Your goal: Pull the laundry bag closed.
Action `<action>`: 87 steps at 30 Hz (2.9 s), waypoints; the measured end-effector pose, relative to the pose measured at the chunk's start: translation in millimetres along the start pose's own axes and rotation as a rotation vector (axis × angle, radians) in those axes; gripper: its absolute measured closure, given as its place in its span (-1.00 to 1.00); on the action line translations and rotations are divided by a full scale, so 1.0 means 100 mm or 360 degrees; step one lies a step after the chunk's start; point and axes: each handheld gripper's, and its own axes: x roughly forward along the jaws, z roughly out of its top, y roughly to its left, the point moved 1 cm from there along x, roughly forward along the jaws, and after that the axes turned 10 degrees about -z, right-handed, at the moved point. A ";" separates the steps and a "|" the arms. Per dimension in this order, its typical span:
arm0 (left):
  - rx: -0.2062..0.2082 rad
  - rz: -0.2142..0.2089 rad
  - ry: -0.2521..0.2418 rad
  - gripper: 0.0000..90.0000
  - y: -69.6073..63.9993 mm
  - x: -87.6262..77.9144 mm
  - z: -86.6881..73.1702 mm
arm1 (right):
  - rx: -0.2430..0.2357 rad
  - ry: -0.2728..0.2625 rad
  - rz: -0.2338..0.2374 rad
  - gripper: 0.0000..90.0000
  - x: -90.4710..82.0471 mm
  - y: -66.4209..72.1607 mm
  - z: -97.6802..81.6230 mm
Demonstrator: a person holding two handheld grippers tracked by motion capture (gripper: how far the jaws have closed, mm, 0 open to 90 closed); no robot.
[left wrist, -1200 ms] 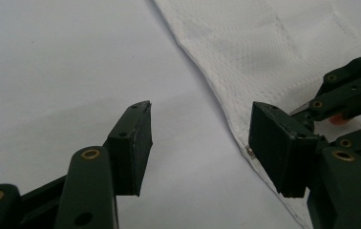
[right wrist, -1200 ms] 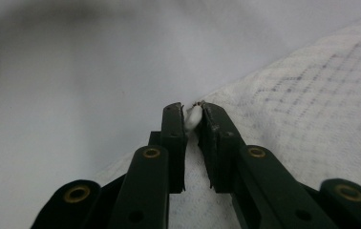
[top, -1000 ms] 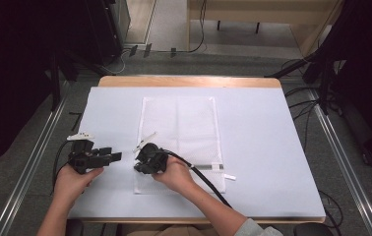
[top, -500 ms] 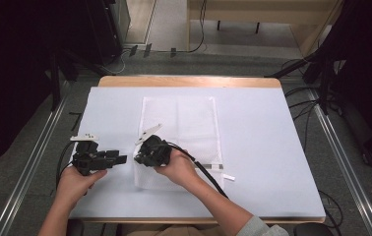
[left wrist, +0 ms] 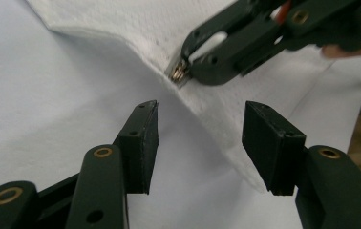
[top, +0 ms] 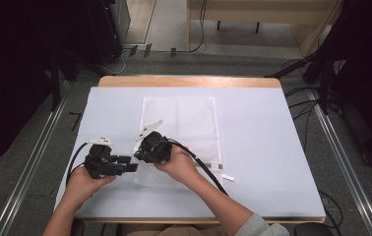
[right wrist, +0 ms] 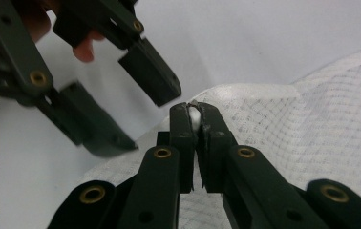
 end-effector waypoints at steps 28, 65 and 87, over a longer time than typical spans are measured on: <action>0.0073 0.0014 0.0159 0.60 0.06 0.13 0.04 | -0.0071 0.0030 0.0175 0.95 -0.07 0.02 -0.05; 0.0075 0.0025 0.0229 0.98 0.01 0.15 0.07 | 0.0021 0.0028 0.0139 0.97 -0.02 -0.04 -0.23; 0.0116 0.0070 0.0231 0.88 0.03 0.19 0.08 | 0.0012 0.0010 0.0184 0.97 -0.02 -0.04 -0.24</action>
